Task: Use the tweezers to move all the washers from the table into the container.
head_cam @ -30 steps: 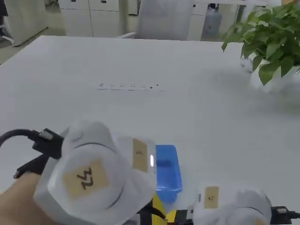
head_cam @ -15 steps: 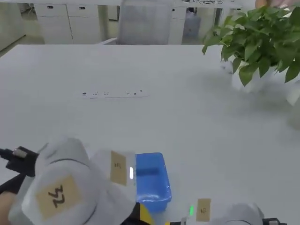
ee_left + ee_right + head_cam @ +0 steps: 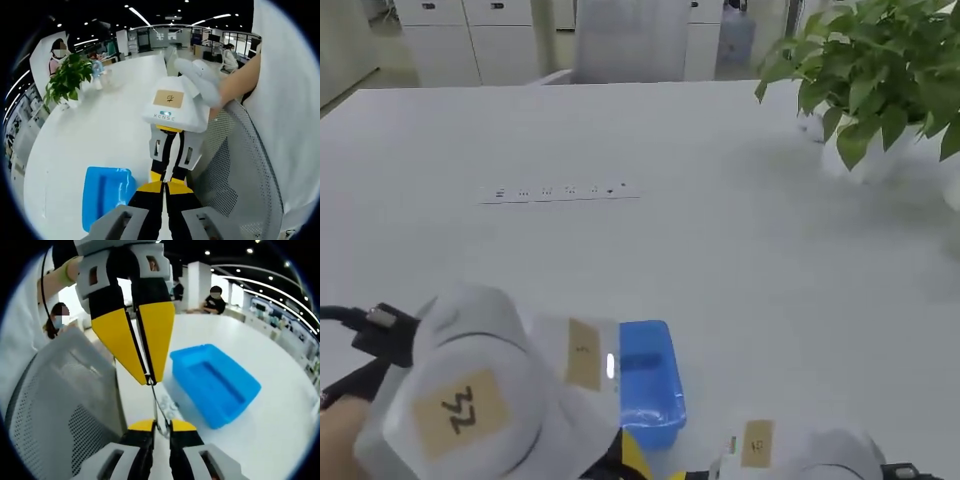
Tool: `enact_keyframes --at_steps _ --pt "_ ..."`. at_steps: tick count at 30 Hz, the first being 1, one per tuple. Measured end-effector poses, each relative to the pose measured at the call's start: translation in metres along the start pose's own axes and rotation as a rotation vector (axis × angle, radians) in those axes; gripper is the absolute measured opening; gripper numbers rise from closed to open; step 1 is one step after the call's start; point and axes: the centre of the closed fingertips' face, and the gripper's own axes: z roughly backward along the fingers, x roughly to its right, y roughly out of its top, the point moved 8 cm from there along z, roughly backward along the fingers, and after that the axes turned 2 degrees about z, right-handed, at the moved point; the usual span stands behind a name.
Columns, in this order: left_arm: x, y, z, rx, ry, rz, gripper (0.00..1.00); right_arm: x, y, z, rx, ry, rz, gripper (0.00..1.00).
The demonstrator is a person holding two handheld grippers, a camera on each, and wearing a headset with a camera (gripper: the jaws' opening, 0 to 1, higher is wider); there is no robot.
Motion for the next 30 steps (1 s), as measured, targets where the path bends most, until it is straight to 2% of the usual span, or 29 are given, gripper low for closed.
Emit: enact_keyframes --at_steps 7,11,13,15,16,19,24,27,29,30 --pt "-0.006 0.000 -0.001 0.003 -0.012 -0.001 0.00 0.002 -0.001 0.000 0.014 0.003 -0.036 0.07" --pt "-0.006 0.000 -0.001 -0.013 -0.030 -0.021 0.00 0.002 -0.001 -0.001 0.012 0.003 -0.031 0.07" --pt "-0.008 -0.001 -0.002 -0.020 -0.040 -0.014 0.00 0.003 -0.003 -0.002 0.014 0.007 -0.051 0.07" --pt "-0.012 -0.003 -0.005 -0.041 -0.026 -0.010 0.00 0.004 -0.005 -0.004 -0.004 0.000 -0.058 0.08" --pt "-0.013 -0.004 -0.005 -0.047 -0.025 -0.009 0.00 0.004 -0.009 -0.004 -0.045 -0.006 -0.032 0.08" --pt "-0.015 -0.004 -0.006 -0.034 -0.063 -0.008 0.00 0.002 -0.006 -0.003 -0.024 -0.003 -0.033 0.09" --pt "-0.014 -0.002 -0.008 -0.038 -0.090 -0.017 0.00 0.003 0.004 0.000 0.054 -0.003 -0.045 0.14" --pt "-0.016 -0.002 -0.008 -0.042 -0.095 -0.007 0.00 0.003 0.006 0.000 0.064 -0.009 -0.025 0.10" --pt "-0.016 -0.002 -0.009 -0.034 -0.102 0.019 0.00 0.004 0.002 -0.002 0.031 -0.012 -0.014 0.06" --pt "-0.016 -0.002 -0.010 -0.035 -0.107 0.026 0.00 0.004 0.003 -0.003 0.047 -0.009 -0.031 0.07"
